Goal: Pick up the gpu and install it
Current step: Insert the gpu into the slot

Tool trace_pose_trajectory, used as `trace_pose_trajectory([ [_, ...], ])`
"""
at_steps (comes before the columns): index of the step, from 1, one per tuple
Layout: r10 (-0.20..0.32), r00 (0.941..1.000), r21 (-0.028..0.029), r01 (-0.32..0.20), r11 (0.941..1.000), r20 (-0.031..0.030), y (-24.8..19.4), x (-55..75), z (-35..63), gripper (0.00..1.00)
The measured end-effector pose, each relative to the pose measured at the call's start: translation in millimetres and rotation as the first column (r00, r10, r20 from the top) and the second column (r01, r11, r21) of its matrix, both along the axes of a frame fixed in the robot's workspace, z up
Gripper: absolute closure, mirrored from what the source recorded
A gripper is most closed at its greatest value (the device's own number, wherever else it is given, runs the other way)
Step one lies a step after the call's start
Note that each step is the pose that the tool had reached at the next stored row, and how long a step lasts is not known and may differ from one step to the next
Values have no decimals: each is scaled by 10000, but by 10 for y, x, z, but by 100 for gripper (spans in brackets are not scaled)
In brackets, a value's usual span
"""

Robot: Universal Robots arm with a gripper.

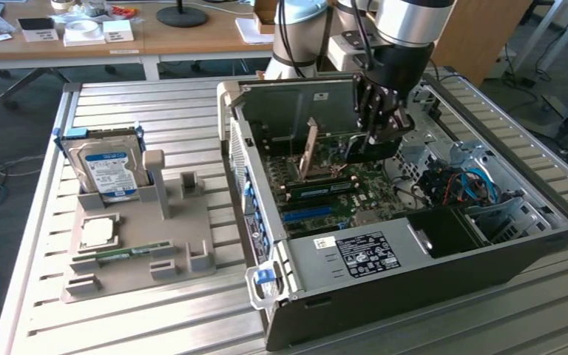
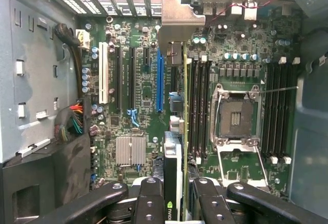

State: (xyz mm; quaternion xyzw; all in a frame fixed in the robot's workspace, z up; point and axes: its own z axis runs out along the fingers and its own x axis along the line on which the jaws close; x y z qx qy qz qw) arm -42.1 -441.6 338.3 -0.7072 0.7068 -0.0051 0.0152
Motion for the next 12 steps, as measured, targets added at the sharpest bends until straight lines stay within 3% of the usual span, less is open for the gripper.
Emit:
trace_pose_trajectory([
  [12,52,10000,-1,-52,10000,0,-5,-23,-23,73],
])
